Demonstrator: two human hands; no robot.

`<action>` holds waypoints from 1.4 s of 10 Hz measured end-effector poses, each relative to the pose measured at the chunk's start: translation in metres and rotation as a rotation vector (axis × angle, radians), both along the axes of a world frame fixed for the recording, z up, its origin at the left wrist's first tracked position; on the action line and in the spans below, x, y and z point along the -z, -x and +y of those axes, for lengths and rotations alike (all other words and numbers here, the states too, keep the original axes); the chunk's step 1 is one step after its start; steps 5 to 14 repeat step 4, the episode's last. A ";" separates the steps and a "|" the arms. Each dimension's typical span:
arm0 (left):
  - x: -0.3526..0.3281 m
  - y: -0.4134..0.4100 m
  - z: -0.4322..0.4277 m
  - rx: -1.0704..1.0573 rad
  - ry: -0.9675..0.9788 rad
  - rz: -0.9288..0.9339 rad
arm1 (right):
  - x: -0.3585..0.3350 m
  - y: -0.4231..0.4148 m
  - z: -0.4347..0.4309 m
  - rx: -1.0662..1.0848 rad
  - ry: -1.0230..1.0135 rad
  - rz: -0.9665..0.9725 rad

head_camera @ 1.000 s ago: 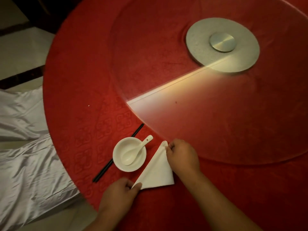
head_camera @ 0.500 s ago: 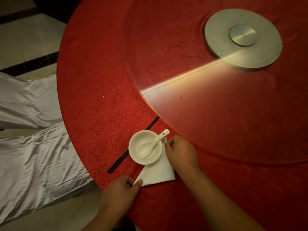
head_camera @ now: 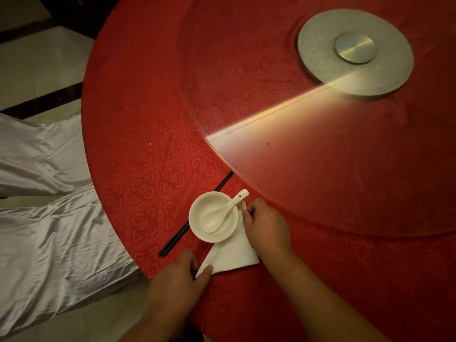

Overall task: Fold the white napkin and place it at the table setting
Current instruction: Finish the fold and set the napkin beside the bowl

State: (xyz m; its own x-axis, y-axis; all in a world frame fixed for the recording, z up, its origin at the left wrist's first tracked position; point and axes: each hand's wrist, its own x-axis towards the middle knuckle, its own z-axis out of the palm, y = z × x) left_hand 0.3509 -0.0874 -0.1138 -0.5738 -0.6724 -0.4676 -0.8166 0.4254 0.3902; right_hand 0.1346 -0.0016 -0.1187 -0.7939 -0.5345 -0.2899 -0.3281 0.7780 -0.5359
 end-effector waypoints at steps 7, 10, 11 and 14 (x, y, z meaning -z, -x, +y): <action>-0.012 0.040 0.016 0.631 0.308 0.186 | 0.005 -0.008 0.043 -0.197 0.033 0.282; -0.012 0.040 0.016 0.631 0.308 0.186 | 0.005 -0.008 0.043 -0.197 0.033 0.282; -0.012 0.040 0.016 0.631 0.308 0.186 | 0.005 -0.008 0.043 -0.197 0.033 0.282; -0.012 0.040 0.016 0.631 0.308 0.186 | 0.005 -0.008 0.043 -0.197 0.033 0.282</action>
